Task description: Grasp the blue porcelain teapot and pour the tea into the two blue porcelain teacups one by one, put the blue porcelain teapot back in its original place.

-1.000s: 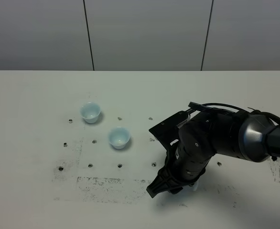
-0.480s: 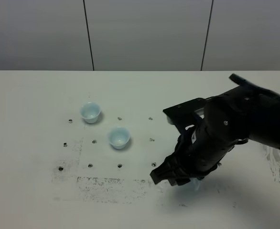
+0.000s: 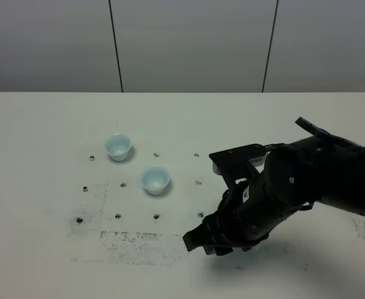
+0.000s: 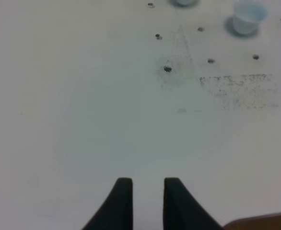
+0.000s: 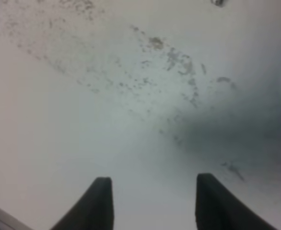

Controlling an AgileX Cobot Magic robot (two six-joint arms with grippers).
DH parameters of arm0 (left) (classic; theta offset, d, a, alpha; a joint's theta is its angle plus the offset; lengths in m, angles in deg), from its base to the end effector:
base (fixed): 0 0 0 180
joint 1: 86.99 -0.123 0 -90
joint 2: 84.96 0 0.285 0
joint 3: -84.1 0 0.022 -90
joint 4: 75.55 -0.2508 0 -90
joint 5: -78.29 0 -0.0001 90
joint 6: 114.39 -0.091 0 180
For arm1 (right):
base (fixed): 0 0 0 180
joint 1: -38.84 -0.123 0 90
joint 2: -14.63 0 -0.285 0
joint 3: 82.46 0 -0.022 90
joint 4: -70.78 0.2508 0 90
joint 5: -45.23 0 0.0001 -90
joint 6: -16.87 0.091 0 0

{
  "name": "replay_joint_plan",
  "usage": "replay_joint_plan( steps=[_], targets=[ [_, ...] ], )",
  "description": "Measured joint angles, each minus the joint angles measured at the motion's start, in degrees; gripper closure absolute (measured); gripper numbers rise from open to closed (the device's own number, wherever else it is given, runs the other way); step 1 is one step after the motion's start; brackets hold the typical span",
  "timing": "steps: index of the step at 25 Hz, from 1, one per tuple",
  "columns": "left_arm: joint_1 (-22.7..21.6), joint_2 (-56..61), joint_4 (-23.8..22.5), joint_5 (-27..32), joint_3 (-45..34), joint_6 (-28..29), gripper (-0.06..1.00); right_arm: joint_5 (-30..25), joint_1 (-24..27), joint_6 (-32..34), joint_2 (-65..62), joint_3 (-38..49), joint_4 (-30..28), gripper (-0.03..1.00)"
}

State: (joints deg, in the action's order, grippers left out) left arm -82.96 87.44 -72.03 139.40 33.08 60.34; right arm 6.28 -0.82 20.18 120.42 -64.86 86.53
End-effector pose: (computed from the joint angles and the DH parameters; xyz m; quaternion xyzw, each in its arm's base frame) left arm -0.0013 -0.0048 0.2650 0.0707 0.8615 -0.0253 0.5021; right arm 0.2424 0.2212 0.1926 -0.2178 0.9587 0.1501 0.1043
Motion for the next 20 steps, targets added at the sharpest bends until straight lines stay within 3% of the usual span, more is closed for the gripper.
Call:
replay_joint_plan(
  steps=[7, 20],
  targets=[
    [0.0, 0.0, 0.0, 0.0, 0.0, 0.0, 0.72, 6.4, 1.1, 1.8, 0.8, 6.2, 0.3, 0.56],
    [0.0, 0.0, 0.0, 0.0, 0.0, 0.0, 0.72, 3.1, 2.7, 13.6, 1.3, 6.7, -13.5, 0.56]
  ],
)
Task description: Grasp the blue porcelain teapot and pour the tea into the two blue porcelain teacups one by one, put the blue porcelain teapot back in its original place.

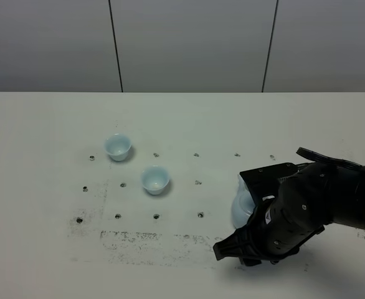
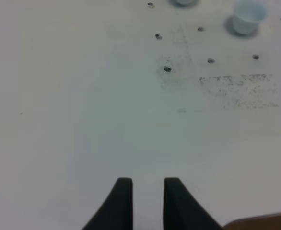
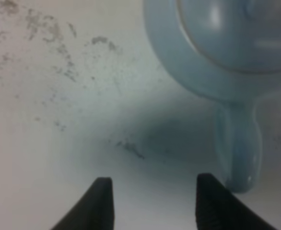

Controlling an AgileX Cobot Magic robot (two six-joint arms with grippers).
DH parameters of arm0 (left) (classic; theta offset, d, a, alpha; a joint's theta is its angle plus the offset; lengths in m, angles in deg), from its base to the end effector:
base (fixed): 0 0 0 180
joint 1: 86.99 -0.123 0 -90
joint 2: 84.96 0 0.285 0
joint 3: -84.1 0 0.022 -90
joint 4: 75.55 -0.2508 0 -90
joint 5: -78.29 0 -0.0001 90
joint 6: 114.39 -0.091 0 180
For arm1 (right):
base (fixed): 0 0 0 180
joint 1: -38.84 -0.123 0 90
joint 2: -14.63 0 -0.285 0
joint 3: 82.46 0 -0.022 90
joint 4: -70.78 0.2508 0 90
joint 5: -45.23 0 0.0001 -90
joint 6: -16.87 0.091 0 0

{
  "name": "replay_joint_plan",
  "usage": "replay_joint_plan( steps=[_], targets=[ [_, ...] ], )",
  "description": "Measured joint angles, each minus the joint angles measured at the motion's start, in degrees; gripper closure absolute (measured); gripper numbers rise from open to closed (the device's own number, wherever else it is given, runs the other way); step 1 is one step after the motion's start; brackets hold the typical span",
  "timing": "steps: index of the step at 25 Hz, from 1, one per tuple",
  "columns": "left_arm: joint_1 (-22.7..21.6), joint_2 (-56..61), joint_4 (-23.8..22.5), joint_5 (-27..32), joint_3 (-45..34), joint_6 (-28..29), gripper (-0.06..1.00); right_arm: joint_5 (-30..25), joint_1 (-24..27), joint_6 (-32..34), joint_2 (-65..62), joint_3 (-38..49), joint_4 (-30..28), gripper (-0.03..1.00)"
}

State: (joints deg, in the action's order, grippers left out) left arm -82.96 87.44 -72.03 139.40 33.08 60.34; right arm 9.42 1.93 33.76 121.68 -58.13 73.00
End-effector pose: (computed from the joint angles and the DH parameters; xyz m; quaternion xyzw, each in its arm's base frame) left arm -0.0013 -0.0048 0.2650 0.0707 0.8615 -0.0253 0.5021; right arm 0.2437 0.1857 0.1575 -0.1586 0.9809 0.0621 0.0936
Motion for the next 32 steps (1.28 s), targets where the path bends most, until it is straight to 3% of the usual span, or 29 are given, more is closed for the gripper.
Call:
replay_joint_plan(
  steps=[8, 13, 16, 23, 32],
  targets=[
    [0.0, 0.0, 0.0, 0.0, 0.0, 0.0, 0.72, -2.6, 0.0, 4.6, 0.0, 0.0, -6.0, 0.56],
    [0.0, 0.0, 0.0, 0.0, 0.0, 0.0, 0.72, -9.4, 0.0, -0.8, -1.4, -3.1, 0.5, 0.56],
    [0.0, 0.0, 0.0, 0.0, 0.0, 0.0, 0.72, -13.4, 0.2, -3.7, -2.4, -6.3, 1.5, 0.56],
    [0.0, 0.0, 0.0, 0.0, 0.0, 0.0, 0.72, -13.0, 6.2, -2.1, -2.1, -7.6, -3.7, 0.56],
    [0.0, 0.0, 0.0, -0.1, 0.0, 0.0, 0.72, -8.5, 6.8, -2.6, 1.5, -7.6, -4.7, 0.56]
  ],
)
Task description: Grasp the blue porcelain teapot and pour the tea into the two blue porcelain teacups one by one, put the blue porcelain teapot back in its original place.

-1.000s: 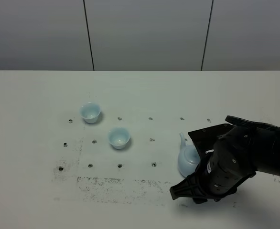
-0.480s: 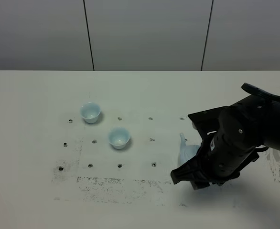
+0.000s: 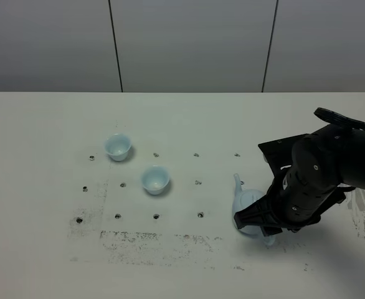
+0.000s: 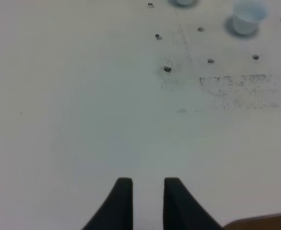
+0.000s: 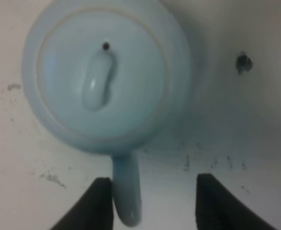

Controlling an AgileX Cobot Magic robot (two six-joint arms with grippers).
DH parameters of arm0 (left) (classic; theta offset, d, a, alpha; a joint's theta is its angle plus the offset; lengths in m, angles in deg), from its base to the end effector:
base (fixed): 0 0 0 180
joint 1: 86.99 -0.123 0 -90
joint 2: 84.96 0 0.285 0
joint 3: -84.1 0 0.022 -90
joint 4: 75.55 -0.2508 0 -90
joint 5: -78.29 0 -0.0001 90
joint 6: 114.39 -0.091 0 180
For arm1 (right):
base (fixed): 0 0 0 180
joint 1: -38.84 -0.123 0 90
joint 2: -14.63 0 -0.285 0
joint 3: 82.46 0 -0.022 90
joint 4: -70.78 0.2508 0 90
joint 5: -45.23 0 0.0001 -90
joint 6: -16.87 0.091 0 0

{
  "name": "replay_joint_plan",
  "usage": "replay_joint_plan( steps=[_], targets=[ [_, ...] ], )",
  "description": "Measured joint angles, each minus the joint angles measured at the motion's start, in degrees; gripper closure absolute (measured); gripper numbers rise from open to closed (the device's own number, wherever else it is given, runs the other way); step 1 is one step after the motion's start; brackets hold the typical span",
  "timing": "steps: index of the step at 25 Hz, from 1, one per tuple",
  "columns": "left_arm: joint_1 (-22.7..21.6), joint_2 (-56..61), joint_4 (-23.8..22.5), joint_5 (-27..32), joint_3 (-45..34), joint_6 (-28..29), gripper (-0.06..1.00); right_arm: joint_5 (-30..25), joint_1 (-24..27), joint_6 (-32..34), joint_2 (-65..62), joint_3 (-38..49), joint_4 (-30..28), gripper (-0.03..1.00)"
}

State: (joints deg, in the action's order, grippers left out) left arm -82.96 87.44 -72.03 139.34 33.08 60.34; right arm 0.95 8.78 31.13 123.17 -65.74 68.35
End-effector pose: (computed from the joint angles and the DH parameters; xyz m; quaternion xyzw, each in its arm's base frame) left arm -0.0012 -0.0048 0.2651 0.0707 0.8613 -0.0253 0.5026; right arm 0.2823 0.1602 0.1769 -0.1505 0.9843 0.0194 0.0905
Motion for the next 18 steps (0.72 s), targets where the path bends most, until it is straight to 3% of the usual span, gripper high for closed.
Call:
replay_joint_plan(
  steps=[18],
  targets=[
    [0.0, 0.0, 0.0, 0.1, 0.0, 0.0, 0.72, 2.9, 0.0, -1.9, 4.2, 0.0, 1.7, 0.56]
  ],
)
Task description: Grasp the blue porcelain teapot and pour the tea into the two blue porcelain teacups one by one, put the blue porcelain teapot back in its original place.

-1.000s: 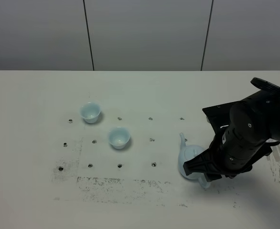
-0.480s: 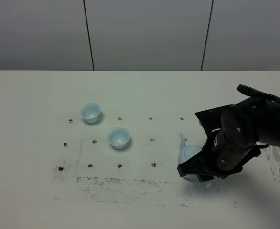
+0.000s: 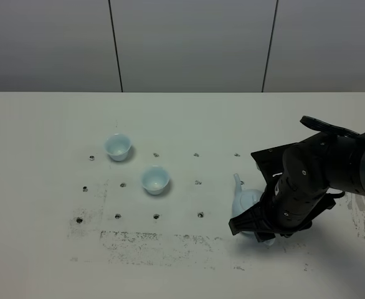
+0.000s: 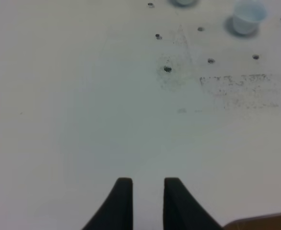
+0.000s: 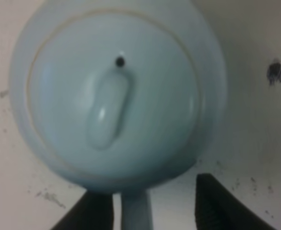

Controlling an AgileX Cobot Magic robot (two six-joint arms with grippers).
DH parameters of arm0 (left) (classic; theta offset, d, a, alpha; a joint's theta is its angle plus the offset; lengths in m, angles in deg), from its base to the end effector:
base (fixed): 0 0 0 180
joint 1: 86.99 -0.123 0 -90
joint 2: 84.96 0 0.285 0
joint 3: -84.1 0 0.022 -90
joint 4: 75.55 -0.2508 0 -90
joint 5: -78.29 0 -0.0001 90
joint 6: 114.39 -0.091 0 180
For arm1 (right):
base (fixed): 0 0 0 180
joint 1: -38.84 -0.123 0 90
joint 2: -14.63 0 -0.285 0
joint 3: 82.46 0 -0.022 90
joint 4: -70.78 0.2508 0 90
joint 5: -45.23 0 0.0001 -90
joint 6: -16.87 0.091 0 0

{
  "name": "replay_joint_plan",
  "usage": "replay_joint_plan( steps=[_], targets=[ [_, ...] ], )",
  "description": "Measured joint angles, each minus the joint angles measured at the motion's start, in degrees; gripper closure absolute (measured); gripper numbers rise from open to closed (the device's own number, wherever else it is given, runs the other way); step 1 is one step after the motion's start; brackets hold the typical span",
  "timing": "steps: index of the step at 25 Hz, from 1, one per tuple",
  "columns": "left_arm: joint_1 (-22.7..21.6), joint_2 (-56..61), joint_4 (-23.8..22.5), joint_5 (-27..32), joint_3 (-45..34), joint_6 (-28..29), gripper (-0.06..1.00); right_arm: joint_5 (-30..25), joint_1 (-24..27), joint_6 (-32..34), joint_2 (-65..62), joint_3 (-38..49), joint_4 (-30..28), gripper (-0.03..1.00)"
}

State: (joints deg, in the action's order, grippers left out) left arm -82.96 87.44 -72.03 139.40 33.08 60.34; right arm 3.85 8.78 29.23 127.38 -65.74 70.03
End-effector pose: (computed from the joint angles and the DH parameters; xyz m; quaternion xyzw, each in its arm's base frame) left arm -0.0013 -0.0048 0.2650 0.0707 0.8615 -0.0253 0.5021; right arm 0.2879 0.1657 0.1535 -0.1579 0.9842 0.0245 0.0761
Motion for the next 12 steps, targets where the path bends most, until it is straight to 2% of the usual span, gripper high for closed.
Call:
replay_joint_plan(
  steps=[6, 11, 12],
  targets=[
    [0.0, 0.0, 0.0, 0.0, 0.0, 0.0, 0.72, 0.1, 0.0, 0.0, 0.3, 0.0, 0.0, 0.65],
    [0.0, 0.0, 0.0, 0.0, 0.0, 0.0, 0.72, 0.9, 0.0, -2.9, 0.9, 0.0, 0.2, 0.88],
    [0.0, 0.0, 0.0, 0.0, 0.0, 0.0, 0.72, 1.3, 0.0, -3.7, 0.9, 0.0, 0.4, 0.9]
  ],
)
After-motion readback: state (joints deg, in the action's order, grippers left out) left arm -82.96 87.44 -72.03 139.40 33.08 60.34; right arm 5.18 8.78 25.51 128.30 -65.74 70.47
